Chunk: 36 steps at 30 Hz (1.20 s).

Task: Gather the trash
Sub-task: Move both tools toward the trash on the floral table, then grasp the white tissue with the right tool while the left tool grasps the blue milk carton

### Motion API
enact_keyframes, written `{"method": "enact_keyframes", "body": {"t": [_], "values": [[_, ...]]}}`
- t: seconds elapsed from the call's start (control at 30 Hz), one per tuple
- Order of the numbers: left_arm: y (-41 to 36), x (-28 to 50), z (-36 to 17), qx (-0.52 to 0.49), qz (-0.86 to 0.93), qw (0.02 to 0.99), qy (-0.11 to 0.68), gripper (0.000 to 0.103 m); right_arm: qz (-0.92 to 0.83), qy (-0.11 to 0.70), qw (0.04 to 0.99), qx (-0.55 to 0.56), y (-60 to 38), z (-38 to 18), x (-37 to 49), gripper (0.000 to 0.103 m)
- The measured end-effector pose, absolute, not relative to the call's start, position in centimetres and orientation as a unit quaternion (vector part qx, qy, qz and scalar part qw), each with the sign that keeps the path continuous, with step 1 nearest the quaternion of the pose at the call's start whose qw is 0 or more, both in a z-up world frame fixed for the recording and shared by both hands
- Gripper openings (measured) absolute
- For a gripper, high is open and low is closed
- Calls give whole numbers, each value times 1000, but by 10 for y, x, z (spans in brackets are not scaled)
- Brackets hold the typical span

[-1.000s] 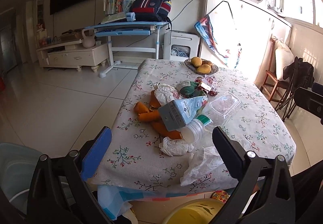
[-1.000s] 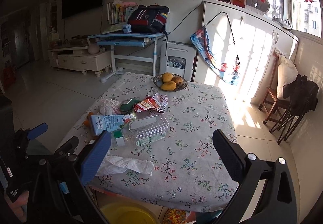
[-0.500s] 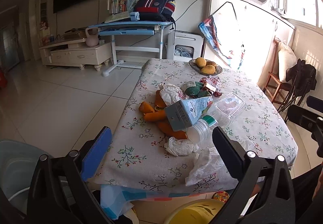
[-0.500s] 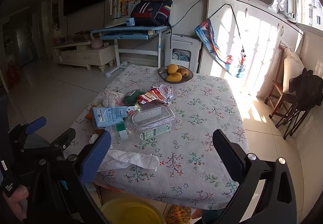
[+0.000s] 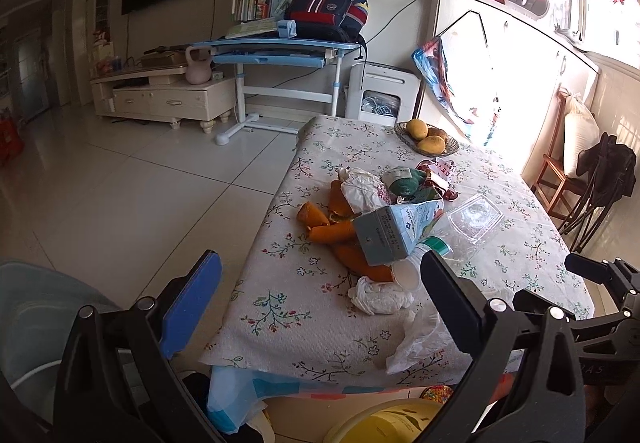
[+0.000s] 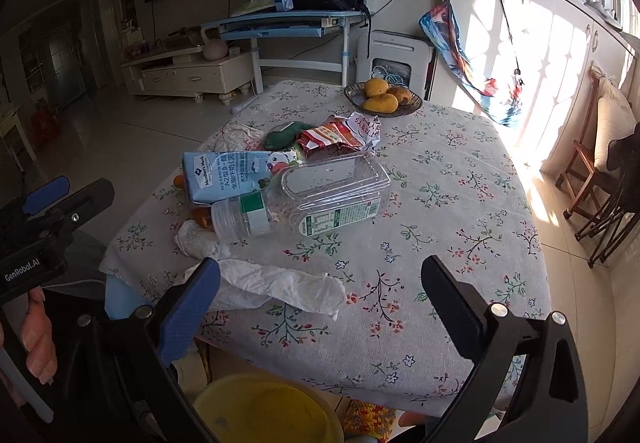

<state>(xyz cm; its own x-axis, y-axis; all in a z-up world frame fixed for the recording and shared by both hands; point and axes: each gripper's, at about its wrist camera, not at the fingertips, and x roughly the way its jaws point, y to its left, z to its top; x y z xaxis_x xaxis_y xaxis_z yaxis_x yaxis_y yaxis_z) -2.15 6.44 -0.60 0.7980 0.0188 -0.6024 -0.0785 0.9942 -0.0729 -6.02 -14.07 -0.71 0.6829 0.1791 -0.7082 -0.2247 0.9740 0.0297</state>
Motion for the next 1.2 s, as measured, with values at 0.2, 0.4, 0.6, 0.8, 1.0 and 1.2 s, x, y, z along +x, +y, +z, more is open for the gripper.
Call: {"method": "enact_keyframes", "body": {"t": [0.2,0.4,0.6,0.8,1.0,1.2], "values": [[77,-18,-9,-70,35,943,324,97,139,397,906,-43,-126,-21,-57,97],[82,-14,-12,-69,41,941,330,97,159,418,893,-54,-113,-38,-47,95],[70,-9,-14,-47,15,940,337,97,174,454,872,-50,-104,-60,-33,71],[54,0,-15,-22,-8,938,346,97,178,463,867,-42,-109,-67,-29,32],[30,32,-6,40,-32,930,364,97,181,468,865,11,-136,-67,-25,16],[1,81,-20,125,-41,908,398,97,174,463,869,27,-153,-61,-26,16]]}}
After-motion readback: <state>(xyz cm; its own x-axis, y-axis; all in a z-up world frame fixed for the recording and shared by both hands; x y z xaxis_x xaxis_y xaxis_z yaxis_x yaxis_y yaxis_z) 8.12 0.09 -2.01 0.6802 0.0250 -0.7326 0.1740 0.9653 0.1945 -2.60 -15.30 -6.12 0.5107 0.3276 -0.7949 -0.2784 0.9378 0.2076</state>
